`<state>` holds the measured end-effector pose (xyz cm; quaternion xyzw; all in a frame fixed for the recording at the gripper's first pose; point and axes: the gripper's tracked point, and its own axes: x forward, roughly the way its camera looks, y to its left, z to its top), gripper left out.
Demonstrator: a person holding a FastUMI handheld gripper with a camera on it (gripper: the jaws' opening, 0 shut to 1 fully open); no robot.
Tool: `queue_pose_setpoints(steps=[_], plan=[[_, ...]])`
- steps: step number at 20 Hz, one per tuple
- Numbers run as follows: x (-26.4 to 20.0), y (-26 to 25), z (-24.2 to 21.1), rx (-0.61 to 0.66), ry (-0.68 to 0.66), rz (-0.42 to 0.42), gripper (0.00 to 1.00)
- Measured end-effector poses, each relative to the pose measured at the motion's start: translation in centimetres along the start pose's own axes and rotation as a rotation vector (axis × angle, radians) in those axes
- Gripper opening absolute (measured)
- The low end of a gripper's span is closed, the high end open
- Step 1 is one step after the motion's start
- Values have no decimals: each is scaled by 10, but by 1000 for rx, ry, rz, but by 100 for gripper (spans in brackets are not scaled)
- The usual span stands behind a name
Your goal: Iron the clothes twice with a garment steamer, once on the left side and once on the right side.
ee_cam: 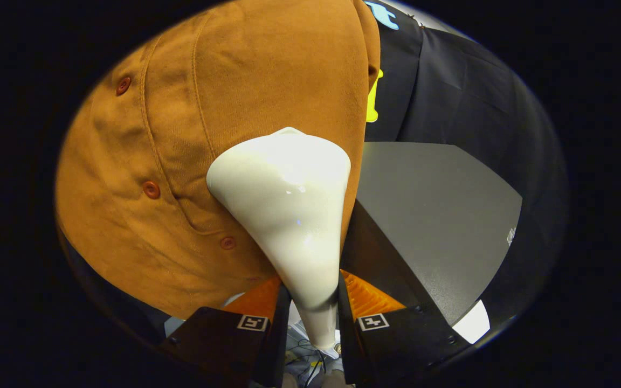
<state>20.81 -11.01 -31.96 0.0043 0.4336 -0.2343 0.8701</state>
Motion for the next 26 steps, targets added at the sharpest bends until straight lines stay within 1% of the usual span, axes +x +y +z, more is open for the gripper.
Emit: queue_pose_setpoints(steps=[6, 8, 10, 12, 19, 21, 26], plan=[[8, -6, -16, 5, 57, 3, 45], [6, -6, -13, 20, 46, 5, 46], [0, -6, 3, 40, -2, 3, 46], [-14, -9, 27, 64, -85, -3, 46], [-97, -3, 110, 80, -378, 20, 45], [-113, 5, 124, 75, -433, 46, 45], [-147, 49, 136, 41, -515, 131, 45]])
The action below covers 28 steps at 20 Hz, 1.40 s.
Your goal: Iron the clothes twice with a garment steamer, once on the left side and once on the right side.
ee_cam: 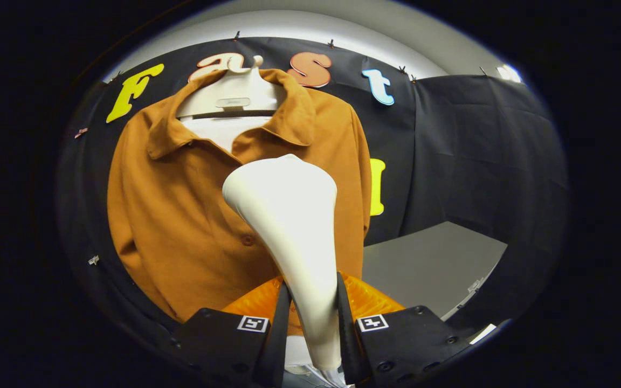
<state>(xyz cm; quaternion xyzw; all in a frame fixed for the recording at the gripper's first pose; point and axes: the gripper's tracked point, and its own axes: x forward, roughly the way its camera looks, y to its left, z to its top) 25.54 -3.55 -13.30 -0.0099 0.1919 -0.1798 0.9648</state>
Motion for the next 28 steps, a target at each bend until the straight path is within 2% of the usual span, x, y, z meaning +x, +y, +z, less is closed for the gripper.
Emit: queue_pose_setpoints(steps=[6, 14, 21, 28], plan=[[-10, 56, 7, -27, -19, 91, 45], [-10, 100, -1, -53, 2, 155, 45], [23, 119, -35, -112, 100, 158, 45], [34, 127, -63, -152, 163, 172, 45]])
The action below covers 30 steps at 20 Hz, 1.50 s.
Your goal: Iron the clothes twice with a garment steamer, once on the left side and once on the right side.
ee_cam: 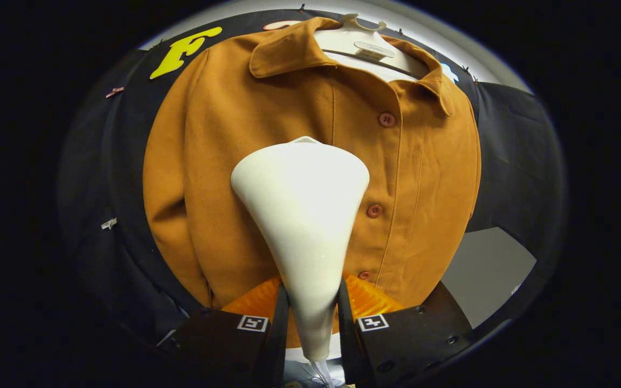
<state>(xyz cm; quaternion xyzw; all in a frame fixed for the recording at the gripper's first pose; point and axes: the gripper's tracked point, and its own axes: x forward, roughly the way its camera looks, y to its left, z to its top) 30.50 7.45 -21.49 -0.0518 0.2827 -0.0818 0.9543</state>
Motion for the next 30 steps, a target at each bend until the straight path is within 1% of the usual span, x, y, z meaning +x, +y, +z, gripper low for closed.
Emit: queue_pose_setpoints(steps=[3, 13, 25, 30], plan=[[5, 3, -15, -5, 29, 7, 45], [19, 8, -81, -18, 190, 27, 45], [19, 9, -152, -34, 356, 45, 46], [18, 9, -188, -14, 449, 59, 46]])
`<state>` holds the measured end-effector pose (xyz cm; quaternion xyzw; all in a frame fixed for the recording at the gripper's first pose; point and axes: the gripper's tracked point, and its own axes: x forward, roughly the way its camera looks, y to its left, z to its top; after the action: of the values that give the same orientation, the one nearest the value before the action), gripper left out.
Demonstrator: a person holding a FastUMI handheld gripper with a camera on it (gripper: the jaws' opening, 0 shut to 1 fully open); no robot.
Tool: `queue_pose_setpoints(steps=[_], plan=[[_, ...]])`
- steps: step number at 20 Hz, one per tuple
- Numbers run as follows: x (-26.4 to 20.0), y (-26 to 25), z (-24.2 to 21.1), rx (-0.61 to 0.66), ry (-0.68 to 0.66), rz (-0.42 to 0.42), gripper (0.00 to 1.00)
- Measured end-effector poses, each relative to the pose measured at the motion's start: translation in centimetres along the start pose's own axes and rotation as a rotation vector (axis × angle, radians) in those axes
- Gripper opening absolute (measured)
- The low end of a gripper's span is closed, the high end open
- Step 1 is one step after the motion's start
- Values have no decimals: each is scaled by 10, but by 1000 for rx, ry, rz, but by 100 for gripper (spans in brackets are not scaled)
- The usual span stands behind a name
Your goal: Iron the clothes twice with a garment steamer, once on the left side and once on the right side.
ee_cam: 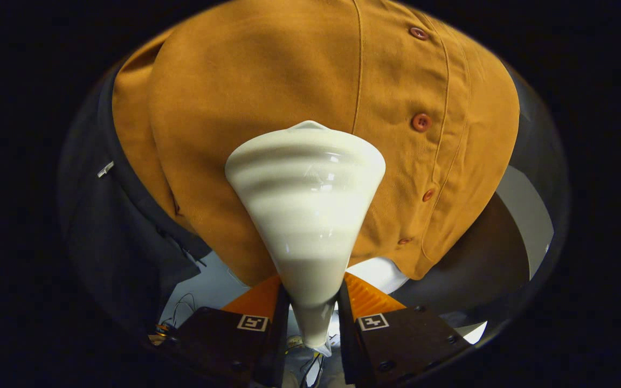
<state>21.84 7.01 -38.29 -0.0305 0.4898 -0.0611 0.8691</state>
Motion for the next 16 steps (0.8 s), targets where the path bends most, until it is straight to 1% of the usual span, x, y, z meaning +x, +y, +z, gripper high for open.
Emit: queue_pose_setpoints(steps=[4, 7, 12, 16], plan=[[7, -7, -20, 0, 47, 17, 46], [1, -13, -23, -15, 46, 27, 45], [-43, -40, -13, -45, -44, 45, 46], [-93, -56, 8, -37, -156, 58, 45]])
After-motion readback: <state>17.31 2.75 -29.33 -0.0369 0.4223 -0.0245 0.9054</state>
